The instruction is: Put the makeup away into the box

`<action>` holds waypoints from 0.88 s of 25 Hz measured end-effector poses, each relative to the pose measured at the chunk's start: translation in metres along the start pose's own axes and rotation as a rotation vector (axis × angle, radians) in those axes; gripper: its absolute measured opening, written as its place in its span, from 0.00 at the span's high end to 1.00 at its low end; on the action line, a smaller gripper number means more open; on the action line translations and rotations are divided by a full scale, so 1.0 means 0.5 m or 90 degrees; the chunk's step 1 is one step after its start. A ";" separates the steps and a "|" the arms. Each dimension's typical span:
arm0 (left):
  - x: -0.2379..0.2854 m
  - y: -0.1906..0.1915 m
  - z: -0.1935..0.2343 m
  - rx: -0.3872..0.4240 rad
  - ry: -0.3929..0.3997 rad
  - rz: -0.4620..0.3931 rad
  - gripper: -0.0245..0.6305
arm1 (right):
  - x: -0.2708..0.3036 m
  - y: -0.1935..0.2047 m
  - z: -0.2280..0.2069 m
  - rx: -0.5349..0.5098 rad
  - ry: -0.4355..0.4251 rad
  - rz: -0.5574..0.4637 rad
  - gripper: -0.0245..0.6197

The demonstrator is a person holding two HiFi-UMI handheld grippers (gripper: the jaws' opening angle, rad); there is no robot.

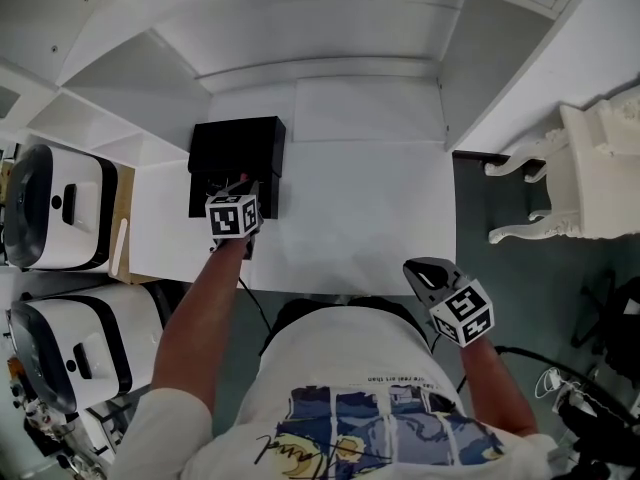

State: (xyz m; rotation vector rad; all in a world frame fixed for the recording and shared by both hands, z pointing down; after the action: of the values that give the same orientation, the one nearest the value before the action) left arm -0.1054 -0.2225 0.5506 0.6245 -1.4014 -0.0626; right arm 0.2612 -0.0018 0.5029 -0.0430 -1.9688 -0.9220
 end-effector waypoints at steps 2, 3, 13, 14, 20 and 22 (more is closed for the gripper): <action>0.011 -0.003 -0.004 0.000 0.001 0.023 0.93 | 0.000 0.000 -0.003 0.001 0.001 0.000 0.91; 0.015 -0.006 -0.008 -0.001 0.005 0.034 0.93 | 0.001 0.001 -0.004 0.002 0.001 0.001 0.91; 0.055 -0.018 -0.009 -0.008 -0.012 0.103 0.93 | 0.004 0.004 -0.010 0.005 0.007 -0.004 0.91; 0.057 -0.018 -0.009 -0.008 -0.014 0.107 0.93 | 0.004 0.003 -0.008 0.005 0.007 -0.005 0.91; 0.058 -0.019 -0.013 0.000 -0.007 0.108 0.93 | 0.008 0.003 0.006 0.009 0.008 -0.004 0.91; 0.055 -0.020 -0.014 0.002 0.001 0.098 0.92 | 0.011 0.001 0.014 0.008 0.008 -0.003 0.91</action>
State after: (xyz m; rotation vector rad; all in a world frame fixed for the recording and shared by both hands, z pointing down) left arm -0.0907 -0.2391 0.5705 0.5176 -1.4435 0.0620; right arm 0.2531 0.0012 0.5055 -0.0249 -1.9641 -0.9114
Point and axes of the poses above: the fingertips, and each gripper's own axes: x forward along the fingers, z to its left, y out of its underside, the point moved 7 cm from there along -x, backward along the fingers, and after that the axes turned 14 degrees about z, right-handed, at the moved point
